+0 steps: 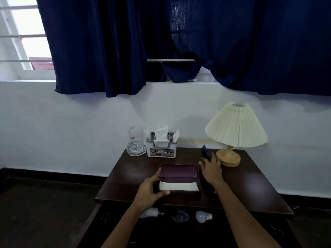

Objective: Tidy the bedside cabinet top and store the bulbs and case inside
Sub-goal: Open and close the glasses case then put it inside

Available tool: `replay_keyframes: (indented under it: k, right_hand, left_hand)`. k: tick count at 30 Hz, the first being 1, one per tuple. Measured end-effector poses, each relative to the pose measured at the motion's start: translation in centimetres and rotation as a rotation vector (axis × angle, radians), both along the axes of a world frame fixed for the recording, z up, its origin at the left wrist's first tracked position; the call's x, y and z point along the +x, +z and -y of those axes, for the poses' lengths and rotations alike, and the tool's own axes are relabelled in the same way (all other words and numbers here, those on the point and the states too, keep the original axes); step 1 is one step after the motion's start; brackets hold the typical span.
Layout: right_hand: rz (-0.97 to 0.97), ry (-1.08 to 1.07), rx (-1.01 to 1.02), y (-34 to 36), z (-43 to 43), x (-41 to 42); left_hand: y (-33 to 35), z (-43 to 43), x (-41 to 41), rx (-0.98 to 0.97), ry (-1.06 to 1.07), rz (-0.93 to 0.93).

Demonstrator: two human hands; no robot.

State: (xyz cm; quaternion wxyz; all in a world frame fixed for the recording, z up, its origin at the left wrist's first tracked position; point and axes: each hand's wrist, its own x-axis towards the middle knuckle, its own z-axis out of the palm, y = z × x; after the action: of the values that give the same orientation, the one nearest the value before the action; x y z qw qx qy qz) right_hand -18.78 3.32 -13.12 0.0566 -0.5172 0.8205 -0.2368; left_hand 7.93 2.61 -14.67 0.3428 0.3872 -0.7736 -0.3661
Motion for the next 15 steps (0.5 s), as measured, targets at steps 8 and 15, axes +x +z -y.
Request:
replay_keyframes:
  k: [8,15]
  right_hand:
    - [0.017,0.007,-0.163,-0.9,-0.6,0.3]
    - [0.314,-0.011,-0.407,-1.2,-6.6,2.6]
  left_hand:
    - [-0.4,0.2,0.0,0.002,-0.007,-0.007]
    - [-0.3,0.2,-0.1,-0.02,0.011,0.015]
